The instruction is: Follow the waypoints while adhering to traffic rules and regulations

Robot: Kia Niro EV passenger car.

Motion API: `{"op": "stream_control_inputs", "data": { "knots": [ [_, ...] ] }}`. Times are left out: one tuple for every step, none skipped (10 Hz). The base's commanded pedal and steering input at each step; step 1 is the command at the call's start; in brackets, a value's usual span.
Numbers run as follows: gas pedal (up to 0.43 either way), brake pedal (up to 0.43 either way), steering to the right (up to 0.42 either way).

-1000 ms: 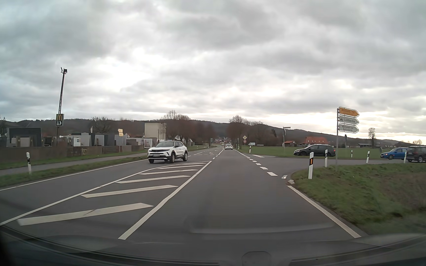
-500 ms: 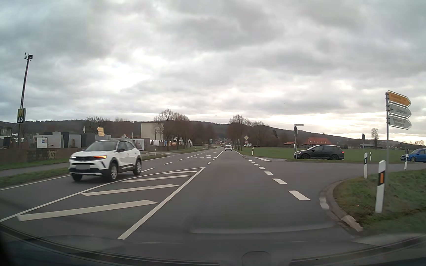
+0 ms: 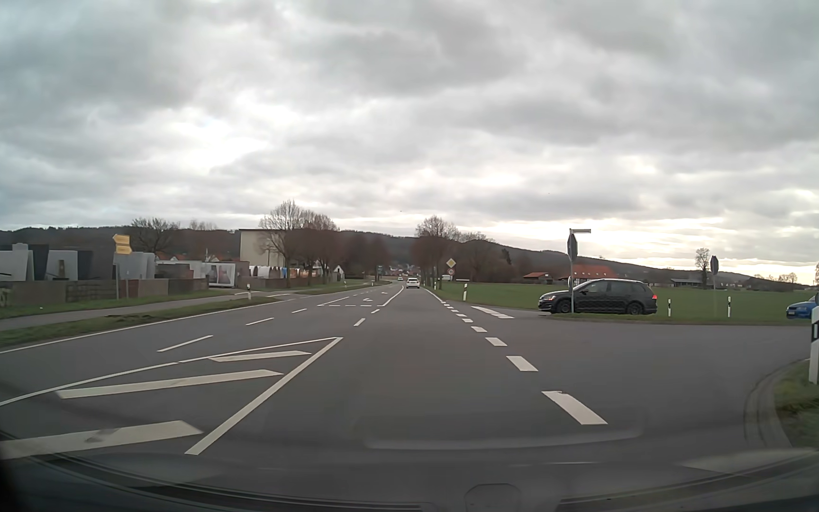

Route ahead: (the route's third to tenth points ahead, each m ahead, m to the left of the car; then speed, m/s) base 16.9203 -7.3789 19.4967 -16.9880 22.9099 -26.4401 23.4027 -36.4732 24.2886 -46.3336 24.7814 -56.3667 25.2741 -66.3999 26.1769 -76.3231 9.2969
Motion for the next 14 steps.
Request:
{"op": "stream_control_inputs", "data": {
  "knots": [
    [0.0,0.274,0.164],
    [0.0,0.268,0.19],
    [0.0,0.25,0.225],
    [0.0,0.232,0.249],
    [0.0,0.213,0.271],
    [0.0,0.14,0.294],
    [0.0,0.0,0.312],
    [0.0,0.0,0.326],
    [0.0,0.0,0.339],
    [0.028,0.0,0.349],
    [0.177,0.0,0.352],
    [0.268,0.0,0.352],
    [0.339,0.0,0.348],
    [0.358,0.0,0.345]
  ]
}}
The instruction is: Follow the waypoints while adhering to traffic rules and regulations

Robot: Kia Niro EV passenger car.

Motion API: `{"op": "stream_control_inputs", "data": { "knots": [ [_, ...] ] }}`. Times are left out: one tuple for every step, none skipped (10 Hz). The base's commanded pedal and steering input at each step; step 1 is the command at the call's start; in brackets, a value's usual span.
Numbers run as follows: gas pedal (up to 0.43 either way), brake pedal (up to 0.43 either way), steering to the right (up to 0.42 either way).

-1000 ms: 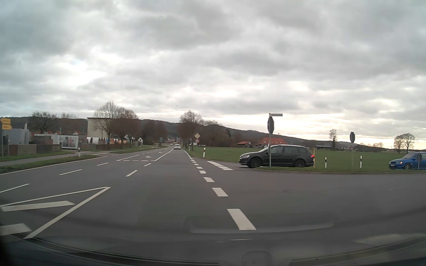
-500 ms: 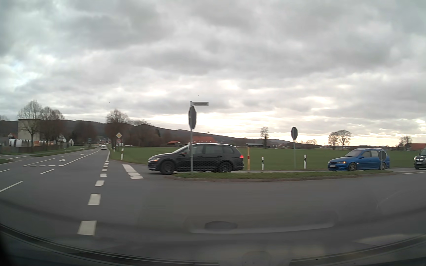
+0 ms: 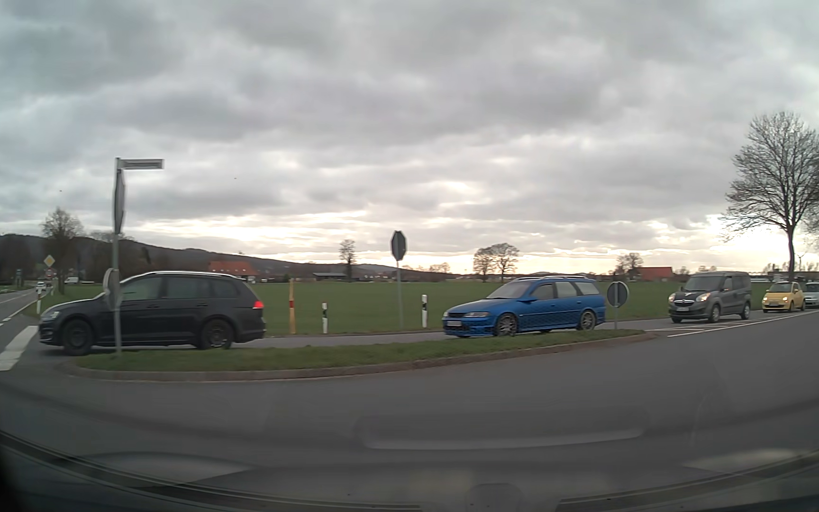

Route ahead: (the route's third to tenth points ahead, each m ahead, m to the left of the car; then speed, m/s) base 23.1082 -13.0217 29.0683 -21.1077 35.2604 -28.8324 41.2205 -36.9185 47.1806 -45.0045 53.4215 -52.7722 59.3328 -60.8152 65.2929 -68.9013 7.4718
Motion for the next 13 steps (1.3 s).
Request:
{"op": "stream_control_inputs", "data": {
  "knots": [
    [0.409,0.0,0.343],
    [0.421,0.0,0.338],
    [0.461,0.0,0.328],
    [0.539,0.0,0.319],
    [0.551,0.0,0.312],
    [0.559,0.0,0.302],
    [0.559,0.0,0.293],
    [0.559,0.0,0.282],
    [0.559,0.0,0.271],
    [0.559,0.0,0.255],
    [0.559,0.0,0.235],
    [0.559,0.0,0.211],
    [0.559,0.0,0.193]
  ]
}}
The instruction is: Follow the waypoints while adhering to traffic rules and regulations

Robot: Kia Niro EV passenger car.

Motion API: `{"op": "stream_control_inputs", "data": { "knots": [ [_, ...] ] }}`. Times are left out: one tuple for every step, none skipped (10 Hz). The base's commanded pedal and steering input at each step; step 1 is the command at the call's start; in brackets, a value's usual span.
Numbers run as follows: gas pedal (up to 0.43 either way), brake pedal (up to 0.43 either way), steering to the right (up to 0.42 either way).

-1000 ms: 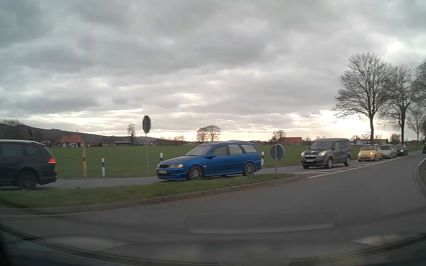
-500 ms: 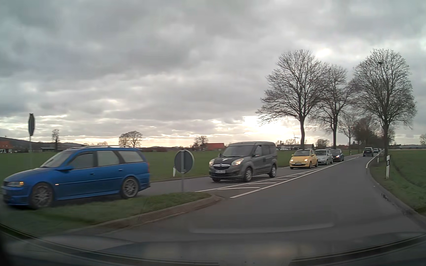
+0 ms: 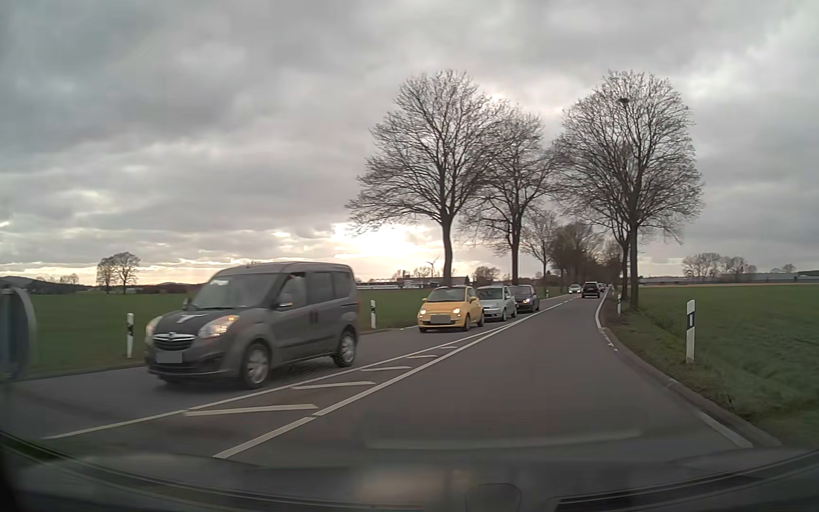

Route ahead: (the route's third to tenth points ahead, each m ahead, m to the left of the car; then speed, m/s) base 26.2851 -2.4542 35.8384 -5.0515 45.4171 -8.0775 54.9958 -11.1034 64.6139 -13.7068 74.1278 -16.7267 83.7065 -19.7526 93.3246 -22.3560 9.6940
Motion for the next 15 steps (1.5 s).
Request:
{"op": "stream_control_inputs", "data": {
  "knots": [
    [0.559,0.0,0.17],
    [0.559,0.0,0.138],
    [0.559,0.0,0.121],
    [0.559,0.0,0.096],
    [0.559,0.0,0.069],
    [0.559,0.0,0.058],
    [0.559,0.0,0.05],
    [0.559,0.0,0.04],
    [0.559,0.0,0.033],
    [0.559,0.0,0.026],
    [0.559,0.0,0.023],
    [0.559,0.0,0.023],
    [0.559,0.0,0.023],
    [0.559,0.0,0.023],
    [0.559,0.0,0.019]
  ]
}}
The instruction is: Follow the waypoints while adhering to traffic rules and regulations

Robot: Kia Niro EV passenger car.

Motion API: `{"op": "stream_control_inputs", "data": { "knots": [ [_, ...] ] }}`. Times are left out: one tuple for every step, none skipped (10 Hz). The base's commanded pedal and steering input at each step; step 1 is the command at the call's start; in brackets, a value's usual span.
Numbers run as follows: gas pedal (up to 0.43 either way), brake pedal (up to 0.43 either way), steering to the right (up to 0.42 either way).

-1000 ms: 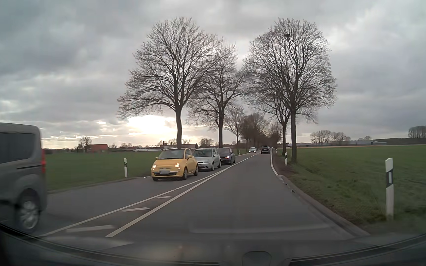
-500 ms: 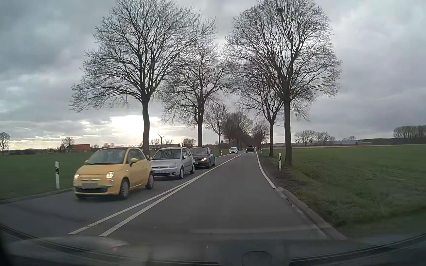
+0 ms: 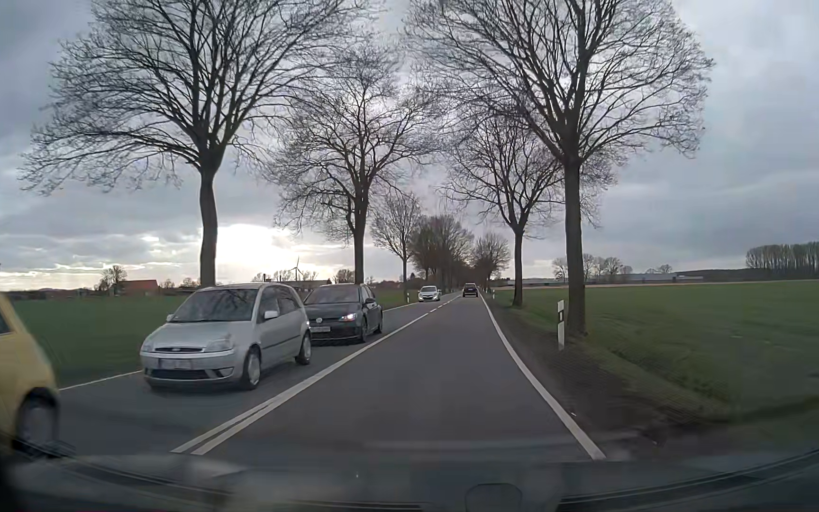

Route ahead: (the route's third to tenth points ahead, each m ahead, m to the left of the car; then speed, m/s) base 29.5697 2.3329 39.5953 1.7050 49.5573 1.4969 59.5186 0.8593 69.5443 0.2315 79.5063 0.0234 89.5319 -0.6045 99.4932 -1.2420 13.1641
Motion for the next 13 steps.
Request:
{"op": "stream_control_inputs", "data": {
  "knots": [
    [0.559,0.0,0.015],
    [0.559,0.0,0.014],
    [0.559,0.0,0.014],
    [0.559,0.0,0.014],
    [0.559,0.0,0.011],
    [0.559,0.0,0.01],
    [0.559,0.0,0.01],
    [0.559,0.0,0.01],
    [0.559,0.0,0.012],
    [0.559,0.0,0.012],
    [0.559,0.0,0.012],
    [0.559,0.0,0.01],
    [0.559,0.0,0.009]
  ]
}}
